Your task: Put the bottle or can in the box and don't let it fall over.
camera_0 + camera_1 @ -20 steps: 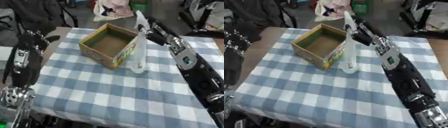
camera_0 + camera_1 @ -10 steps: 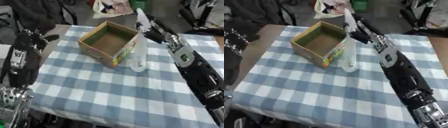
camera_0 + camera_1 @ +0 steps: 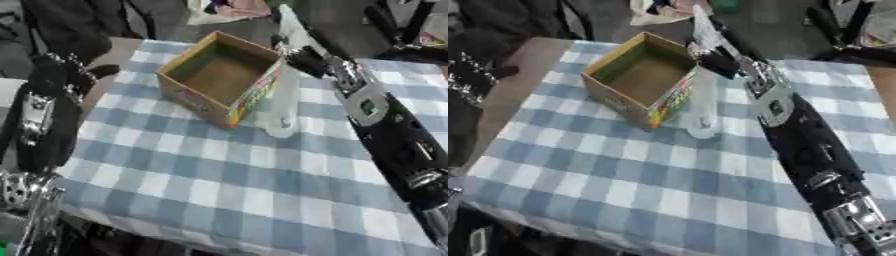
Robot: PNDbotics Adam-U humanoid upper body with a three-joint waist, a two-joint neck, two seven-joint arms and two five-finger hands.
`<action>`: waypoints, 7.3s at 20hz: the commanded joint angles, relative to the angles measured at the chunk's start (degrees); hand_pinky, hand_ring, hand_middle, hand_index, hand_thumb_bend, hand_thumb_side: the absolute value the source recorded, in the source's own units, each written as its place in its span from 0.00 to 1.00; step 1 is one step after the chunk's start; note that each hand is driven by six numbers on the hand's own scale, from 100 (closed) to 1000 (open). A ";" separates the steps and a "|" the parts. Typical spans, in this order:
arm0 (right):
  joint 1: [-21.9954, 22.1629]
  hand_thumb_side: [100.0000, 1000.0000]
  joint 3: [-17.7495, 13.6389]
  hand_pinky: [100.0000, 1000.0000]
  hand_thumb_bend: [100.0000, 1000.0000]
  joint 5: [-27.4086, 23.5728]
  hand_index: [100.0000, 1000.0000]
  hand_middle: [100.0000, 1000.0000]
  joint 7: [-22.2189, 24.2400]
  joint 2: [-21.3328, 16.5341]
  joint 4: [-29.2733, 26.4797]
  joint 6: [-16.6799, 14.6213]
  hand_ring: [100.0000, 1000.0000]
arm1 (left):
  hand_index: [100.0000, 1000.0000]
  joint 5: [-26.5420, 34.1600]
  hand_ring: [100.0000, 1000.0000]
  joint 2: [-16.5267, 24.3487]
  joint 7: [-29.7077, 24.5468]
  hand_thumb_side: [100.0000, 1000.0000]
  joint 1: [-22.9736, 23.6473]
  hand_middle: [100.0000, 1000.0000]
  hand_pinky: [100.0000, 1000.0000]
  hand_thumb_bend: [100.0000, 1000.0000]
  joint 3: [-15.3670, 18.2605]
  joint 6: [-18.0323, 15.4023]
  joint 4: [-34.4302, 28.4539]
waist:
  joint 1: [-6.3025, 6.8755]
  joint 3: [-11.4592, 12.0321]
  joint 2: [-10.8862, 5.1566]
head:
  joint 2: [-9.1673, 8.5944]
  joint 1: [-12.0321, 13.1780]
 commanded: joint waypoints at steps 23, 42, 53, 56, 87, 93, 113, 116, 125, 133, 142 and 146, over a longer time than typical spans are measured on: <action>-1.76 0.26 0.10 0.61 0.00 -13.41 0.67 0.62 3.42 -2.28 -5.43 0.44 0.98 | 0.90 0.16 0.90 0.87 -0.22 0.89 -0.91 0.79 0.80 0.22 -0.20 -0.17 -1.19 | 0.29 -0.29 -0.45 | 0.31 -0.25; -2.03 0.35 -0.09 0.51 0.00 -19.79 0.42 0.36 0.09 -3.48 -6.54 2.63 0.86 | 0.90 0.73 0.90 0.82 0.17 0.88 -1.19 0.79 0.80 0.23 -0.16 -0.57 -1.19 | -0.03 -0.29 -0.52 | 0.31 -0.47; -3.29 0.37 -1.25 0.51 0.00 -25.59 0.41 0.35 -0.79 -8.71 -9.51 3.29 0.84 | 0.89 4.74 0.89 1.10 -0.22 0.86 -1.34 0.78 0.79 0.24 -0.01 -1.53 -1.19 | -0.94 0.04 -1.10 | 0.31 -1.58; -3.29 0.37 -1.21 0.51 0.00 -26.03 0.41 0.35 -0.81 -8.90 -9.80 3.53 0.84 | 0.89 4.93 0.89 1.13 -0.33 0.86 -1.35 0.78 0.79 0.24 0.05 -1.51 -1.19 | -0.97 0.05 -1.11 | 0.31 -1.60; -7.12 0.71 -5.91 0.97 0.00 -28.84 1.00 1.00 2.98 -16.49 -2.41 -12.57 1.00 | 0.89 4.88 0.87 0.16 -0.02 0.83 -10.27 0.78 0.78 0.27 0.96 -2.74 -1.19 | -7.20 9.55 5.01 | -7.83 -12.53; -6.70 0.68 -7.22 0.98 0.00 -23.85 1.00 1.00 2.71 -15.90 -0.18 -17.22 1.00 | 0.89 4.53 0.87 0.23 0.10 0.83 -9.92 0.78 0.78 0.26 1.00 -2.70 -1.19 | -6.72 8.78 4.85 | -7.45 -12.58; 4.38 0.64 -6.28 0.82 0.00 -38.09 1.00 1.00 -5.88 -15.21 -19.01 -10.76 1.00 | 0.89 0.57 0.89 3.53 1.56 0.89 1.03 0.78 0.78 0.23 2.51 -0.68 -0.95 | -4.33 -5.64 -0.50 | 0.19 -1.51; 8.78 0.64 -5.35 0.82 0.00 -40.80 1.00 1.00 -4.18 -13.11 -23.42 -10.65 1.00 | 0.89 -1.39 0.89 4.53 2.47 0.92 4.02 0.78 0.78 0.22 3.08 -0.47 0.06 | -5.27 -9.97 -1.20 | 0.30 2.04; 21.41 0.68 -5.94 0.78 0.00 -44.84 1.00 1.00 2.93 -3.86 -32.34 -3.70 1.00 | 0.89 -4.83 0.90 4.59 4.85 0.95 8.72 0.78 0.78 0.20 2.73 -0.60 3.85 | -5.05 -19.34 -2.36 | 0.31 11.63; 32.86 0.71 -7.52 0.76 0.00 -39.72 1.00 0.99 9.31 1.93 -39.82 -1.01 1.00 | 0.89 -7.03 0.91 3.10 4.43 0.99 10.23 0.78 0.78 0.18 1.42 -1.22 5.32 | -3.14 -22.05 -1.35 | 0.31 14.30; 36.39 0.72 -8.40 0.75 0.00 -38.40 1.00 0.97 10.15 3.75 -44.54 2.13 1.00 | 0.89 -7.56 0.91 1.16 5.11 1.00 10.18 0.78 0.79 0.17 1.39 -1.52 6.00 | -1.13 -27.57 1.00 | 0.31 16.06; 37.33 0.72 -8.52 0.75 0.00 -38.33 1.00 0.97 10.03 4.26 -44.03 2.70 1.00 | 0.89 -7.38 0.91 1.03 5.33 1.00 10.66 0.78 0.78 0.15 0.93 -1.33 6.84 | -1.83 -27.83 -0.49 | 0.31 16.68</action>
